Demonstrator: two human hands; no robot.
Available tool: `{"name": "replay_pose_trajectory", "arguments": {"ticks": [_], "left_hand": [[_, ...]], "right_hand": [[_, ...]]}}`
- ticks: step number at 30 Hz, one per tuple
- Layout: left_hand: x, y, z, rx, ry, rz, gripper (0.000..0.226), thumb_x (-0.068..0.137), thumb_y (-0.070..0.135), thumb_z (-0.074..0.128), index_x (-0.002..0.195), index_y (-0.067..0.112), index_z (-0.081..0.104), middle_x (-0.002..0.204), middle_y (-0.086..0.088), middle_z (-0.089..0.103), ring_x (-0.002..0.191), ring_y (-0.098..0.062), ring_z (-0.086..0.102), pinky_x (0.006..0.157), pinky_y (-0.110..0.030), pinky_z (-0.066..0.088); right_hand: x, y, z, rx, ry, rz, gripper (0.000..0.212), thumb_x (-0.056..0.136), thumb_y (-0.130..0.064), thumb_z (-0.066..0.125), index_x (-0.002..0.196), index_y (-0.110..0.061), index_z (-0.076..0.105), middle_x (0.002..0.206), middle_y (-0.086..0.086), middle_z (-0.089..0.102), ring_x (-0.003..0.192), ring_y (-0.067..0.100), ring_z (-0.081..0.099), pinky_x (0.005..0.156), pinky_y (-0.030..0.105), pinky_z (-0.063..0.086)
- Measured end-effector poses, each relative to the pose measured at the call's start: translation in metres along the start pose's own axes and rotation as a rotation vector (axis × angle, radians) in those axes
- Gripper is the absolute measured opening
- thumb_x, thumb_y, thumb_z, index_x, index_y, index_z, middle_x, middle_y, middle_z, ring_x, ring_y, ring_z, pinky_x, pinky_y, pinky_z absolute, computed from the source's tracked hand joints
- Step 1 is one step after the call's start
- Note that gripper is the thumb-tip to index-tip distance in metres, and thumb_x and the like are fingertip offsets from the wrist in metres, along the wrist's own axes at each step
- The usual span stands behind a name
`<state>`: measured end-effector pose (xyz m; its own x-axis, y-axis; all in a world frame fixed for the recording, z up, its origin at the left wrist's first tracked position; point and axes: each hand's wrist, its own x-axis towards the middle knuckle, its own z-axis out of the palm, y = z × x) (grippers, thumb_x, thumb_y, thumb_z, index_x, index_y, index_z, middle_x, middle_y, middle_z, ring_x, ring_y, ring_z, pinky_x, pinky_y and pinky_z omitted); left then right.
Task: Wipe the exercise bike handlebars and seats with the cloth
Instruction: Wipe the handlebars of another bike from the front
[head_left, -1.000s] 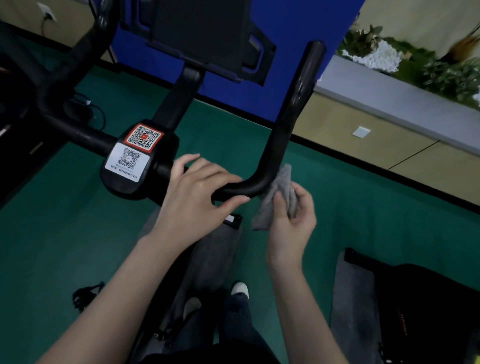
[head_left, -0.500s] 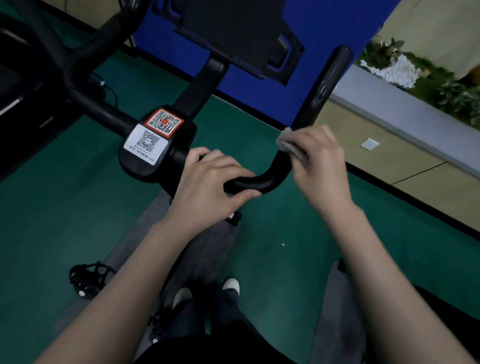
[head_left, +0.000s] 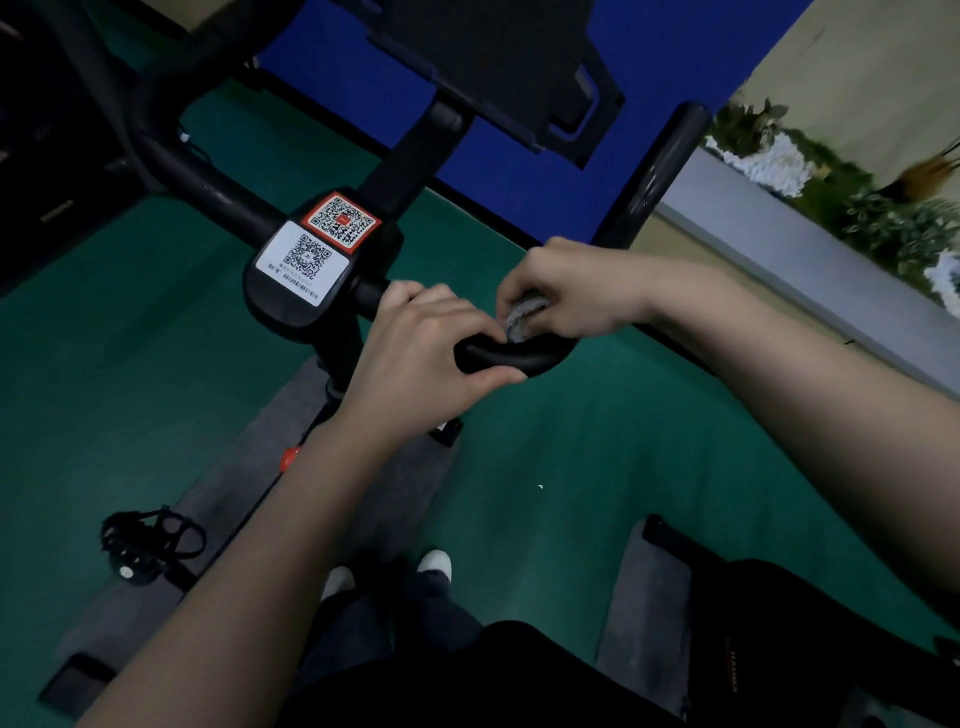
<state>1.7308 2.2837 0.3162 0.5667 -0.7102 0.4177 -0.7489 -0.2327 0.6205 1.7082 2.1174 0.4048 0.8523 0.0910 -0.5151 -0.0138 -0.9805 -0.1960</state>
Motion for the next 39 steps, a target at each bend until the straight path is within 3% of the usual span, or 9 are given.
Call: {"name": "replay_pose_trajectory", "arguments": {"ticks": [3, 8, 14, 18, 22, 24, 29, 34, 39], "left_hand": [[0.000, -0.001, 0.000, -0.021, 0.005, -0.008, 0.032, 0.068, 0.049, 0.076, 0.084, 0.021, 0.072, 0.080, 0.010, 0.069, 0.081, -0.015, 0.059, 0.083, -0.027, 0.024], [0.000, 0.000, 0.000, -0.010, 0.004, -0.018, 0.033, 0.067, 0.048, 0.078, 0.081, 0.019, 0.071, 0.078, 0.011, 0.068, 0.081, -0.015, 0.059, 0.084, -0.028, 0.025], [0.000, 0.002, -0.001, -0.003, -0.014, -0.031, 0.032, 0.067, 0.047, 0.079, 0.083, 0.020, 0.071, 0.079, 0.012, 0.068, 0.082, -0.014, 0.058, 0.085, -0.026, 0.023], [0.000, 0.002, -0.002, -0.005, -0.028, -0.042, 0.032, 0.068, 0.048, 0.078, 0.083, 0.021, 0.070, 0.080, 0.014, 0.067, 0.084, -0.012, 0.059, 0.085, -0.026, 0.024], [0.001, 0.003, -0.001, 0.014, -0.027, -0.044, 0.032, 0.069, 0.050, 0.077, 0.081, 0.021, 0.069, 0.077, 0.014, 0.065, 0.080, -0.012, 0.057, 0.084, -0.028, 0.026], [0.001, 0.004, -0.001, 0.024, -0.035, -0.050, 0.032, 0.068, 0.050, 0.077, 0.081, 0.022, 0.069, 0.078, 0.014, 0.066, 0.080, -0.012, 0.058, 0.084, -0.029, 0.026], [0.002, 0.008, 0.000, 0.055, -0.050, -0.062, 0.036, 0.071, 0.055, 0.068, 0.087, 0.024, 0.071, 0.083, 0.014, 0.067, 0.085, -0.012, 0.059, 0.090, -0.030, 0.025], [0.006, 0.023, 0.007, 0.101, -0.050, -0.057, 0.048, 0.082, 0.062, 0.049, 0.104, 0.024, 0.070, 0.089, 0.012, 0.069, 0.092, -0.012, 0.061, 0.104, -0.034, 0.024], [0.009, 0.032, 0.018, 0.162, -0.048, -0.050, 0.035, 0.082, 0.048, 0.060, 0.103, 0.022, 0.070, 0.088, 0.007, 0.070, 0.086, -0.017, 0.063, 0.101, -0.034, 0.030]], "right_hand": [[0.004, 0.003, -0.006, 0.049, -0.068, 0.024, 0.014, 0.083, -0.014, 0.066, 0.093, -0.024, 0.069, 0.084, -0.007, 0.067, 0.083, 0.015, 0.064, 0.073, 0.032, 0.054], [0.007, 0.007, -0.005, -0.015, -0.035, 0.016, 0.012, 0.083, -0.013, 0.065, 0.089, -0.024, 0.067, 0.076, -0.013, 0.061, 0.082, 0.011, 0.059, 0.065, 0.017, 0.042], [0.011, 0.007, -0.007, -0.035, -0.137, 0.003, 0.009, 0.084, -0.014, 0.065, 0.090, -0.021, 0.067, 0.083, -0.006, 0.067, 0.084, 0.015, 0.063, 0.076, 0.032, 0.054], [0.012, 0.024, -0.020, -0.147, -0.008, 0.107, 0.017, 0.082, -0.008, 0.058, 0.092, -0.016, 0.068, 0.089, 0.004, 0.068, 0.086, 0.023, 0.063, 0.076, 0.037, 0.054], [0.001, 0.029, -0.007, -0.033, 0.107, 0.050, 0.021, 0.081, -0.004, 0.056, 0.093, -0.016, 0.070, 0.090, 0.002, 0.070, 0.089, 0.017, 0.062, 0.079, 0.032, 0.052], [-0.006, 0.032, 0.005, 0.022, 0.229, 0.013, 0.022, 0.081, 0.000, 0.056, 0.094, -0.012, 0.070, 0.092, 0.000, 0.071, 0.092, 0.016, 0.061, 0.080, 0.025, 0.047], [-0.019, 0.033, 0.052, 0.229, 0.872, 0.004, 0.022, 0.079, 0.010, 0.056, 0.093, -0.001, 0.069, 0.091, 0.008, 0.068, 0.094, 0.026, 0.056, 0.084, 0.023, 0.039], [-0.024, 0.023, 0.104, 0.424, 1.262, 0.024, 0.027, 0.079, 0.016, 0.054, 0.097, 0.004, 0.068, 0.099, 0.010, 0.067, 0.101, 0.027, 0.057, 0.097, 0.035, 0.044], [-0.010, -0.004, 0.125, 0.707, 1.555, 0.176, 0.031, 0.078, 0.022, 0.051, 0.099, 0.006, 0.067, 0.102, 0.010, 0.064, 0.104, 0.028, 0.057, 0.100, 0.031, 0.042]]}}
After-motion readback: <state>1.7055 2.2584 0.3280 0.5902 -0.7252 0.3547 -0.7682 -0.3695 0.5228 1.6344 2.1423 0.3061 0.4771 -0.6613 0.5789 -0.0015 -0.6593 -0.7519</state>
